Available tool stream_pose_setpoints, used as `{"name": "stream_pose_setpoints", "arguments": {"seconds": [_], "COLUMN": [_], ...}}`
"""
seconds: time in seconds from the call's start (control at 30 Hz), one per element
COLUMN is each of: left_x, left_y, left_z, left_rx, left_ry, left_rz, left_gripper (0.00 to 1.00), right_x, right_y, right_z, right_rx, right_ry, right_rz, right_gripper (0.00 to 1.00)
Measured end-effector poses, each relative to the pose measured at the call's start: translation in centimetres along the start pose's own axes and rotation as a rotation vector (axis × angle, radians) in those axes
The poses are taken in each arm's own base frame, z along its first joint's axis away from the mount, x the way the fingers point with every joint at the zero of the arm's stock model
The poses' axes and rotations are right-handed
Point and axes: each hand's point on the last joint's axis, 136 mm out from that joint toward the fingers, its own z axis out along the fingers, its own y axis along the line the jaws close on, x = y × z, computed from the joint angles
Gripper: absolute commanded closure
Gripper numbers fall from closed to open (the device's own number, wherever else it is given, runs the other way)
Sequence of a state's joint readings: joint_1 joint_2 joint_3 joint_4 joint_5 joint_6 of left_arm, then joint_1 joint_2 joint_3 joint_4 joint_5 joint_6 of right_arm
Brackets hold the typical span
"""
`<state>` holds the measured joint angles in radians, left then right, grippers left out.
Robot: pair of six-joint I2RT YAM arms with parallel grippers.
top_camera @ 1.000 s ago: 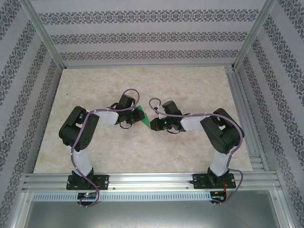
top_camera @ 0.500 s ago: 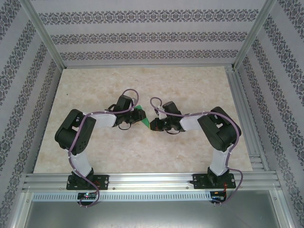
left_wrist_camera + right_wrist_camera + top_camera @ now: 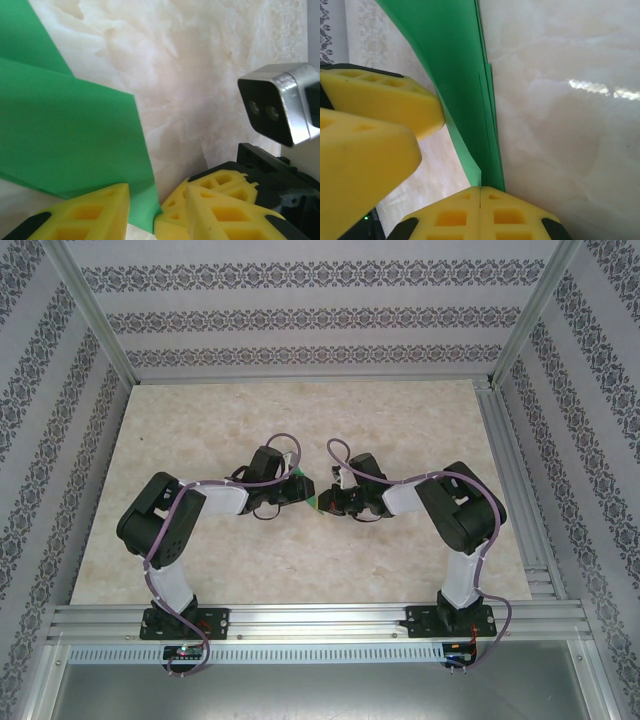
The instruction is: Fold a paper plane with a square sheet of paper (pick it up from the middle)
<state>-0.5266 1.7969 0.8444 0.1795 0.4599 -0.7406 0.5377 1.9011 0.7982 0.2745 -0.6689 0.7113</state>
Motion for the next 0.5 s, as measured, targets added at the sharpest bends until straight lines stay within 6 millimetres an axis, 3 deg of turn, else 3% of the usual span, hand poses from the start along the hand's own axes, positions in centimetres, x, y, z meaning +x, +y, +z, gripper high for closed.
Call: {"name": "stream_pose_setpoints", "arguments": {"seconds": [0.5], "left_x": [0.12], "left_y": [0.71], "left_z": [0.52], "left_rx": [-0.025], "left_ry": [-0.004], "left_rz": [0.005], "left_gripper": [0.69], "right_x": [-0.27], "right_y": [-0.19], "right_z": [-0.17], "right_rx": [-0.029], "right_ry": [0.011], "right_rz": [0.083], "right_gripper": [1.0]}}
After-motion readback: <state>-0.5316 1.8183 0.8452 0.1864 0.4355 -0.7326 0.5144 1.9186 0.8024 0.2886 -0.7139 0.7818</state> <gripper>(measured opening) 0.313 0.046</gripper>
